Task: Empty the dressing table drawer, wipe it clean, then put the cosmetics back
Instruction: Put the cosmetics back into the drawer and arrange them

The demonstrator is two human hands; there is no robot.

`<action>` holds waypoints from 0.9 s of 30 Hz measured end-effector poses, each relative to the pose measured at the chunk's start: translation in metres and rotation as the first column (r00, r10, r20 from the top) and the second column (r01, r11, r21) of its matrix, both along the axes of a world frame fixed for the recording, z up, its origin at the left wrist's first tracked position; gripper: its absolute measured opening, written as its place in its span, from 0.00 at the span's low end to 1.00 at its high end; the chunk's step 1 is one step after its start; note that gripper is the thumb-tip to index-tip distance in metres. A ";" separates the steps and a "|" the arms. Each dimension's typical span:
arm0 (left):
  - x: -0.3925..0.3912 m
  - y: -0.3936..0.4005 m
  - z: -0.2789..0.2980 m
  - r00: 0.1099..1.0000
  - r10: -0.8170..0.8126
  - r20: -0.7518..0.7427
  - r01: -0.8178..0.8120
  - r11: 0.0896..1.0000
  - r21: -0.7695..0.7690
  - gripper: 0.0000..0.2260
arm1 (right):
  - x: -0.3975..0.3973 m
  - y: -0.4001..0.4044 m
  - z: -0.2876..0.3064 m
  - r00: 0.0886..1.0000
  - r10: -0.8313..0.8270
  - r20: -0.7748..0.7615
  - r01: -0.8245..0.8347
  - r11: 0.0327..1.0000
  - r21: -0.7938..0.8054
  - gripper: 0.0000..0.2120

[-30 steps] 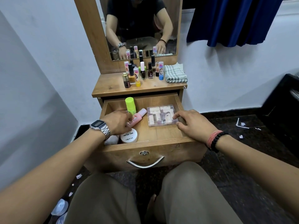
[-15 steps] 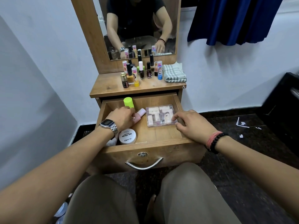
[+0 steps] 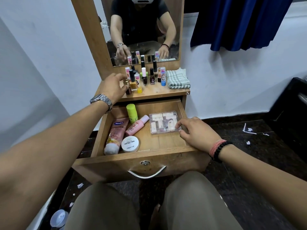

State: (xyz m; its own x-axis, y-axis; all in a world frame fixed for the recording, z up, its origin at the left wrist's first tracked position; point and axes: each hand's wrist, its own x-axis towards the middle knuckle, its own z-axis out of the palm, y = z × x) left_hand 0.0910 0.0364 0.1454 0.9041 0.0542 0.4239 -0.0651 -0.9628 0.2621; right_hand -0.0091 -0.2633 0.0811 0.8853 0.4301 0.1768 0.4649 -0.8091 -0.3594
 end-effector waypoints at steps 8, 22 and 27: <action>-0.020 0.005 -0.003 0.998 0.046 0.050 -0.032 0.964 -0.263 0.14 | 0.002 -0.001 -0.002 1.000 0.001 -0.002 -0.001 1.000 0.005 0.12; -0.067 -0.036 -0.076 0.916 -0.226 -0.332 0.269 0.959 0.091 0.10 | -0.003 0.001 0.001 0.999 -0.042 -0.015 0.042 0.999 -0.016 0.12; -0.055 -0.047 -0.080 0.932 -0.187 -0.312 0.208 0.977 0.036 0.10 | -0.002 0.000 0.000 0.999 -0.047 -0.010 0.047 0.999 -0.018 0.12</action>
State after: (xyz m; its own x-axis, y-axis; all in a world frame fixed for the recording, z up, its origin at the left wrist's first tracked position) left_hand 0.0360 -0.0110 0.0652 0.9798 -0.1578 0.1228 -0.1832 -0.9547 0.2347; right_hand -0.0112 -0.2631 0.0813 0.9063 0.3912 0.1601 0.4227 -0.8362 -0.3494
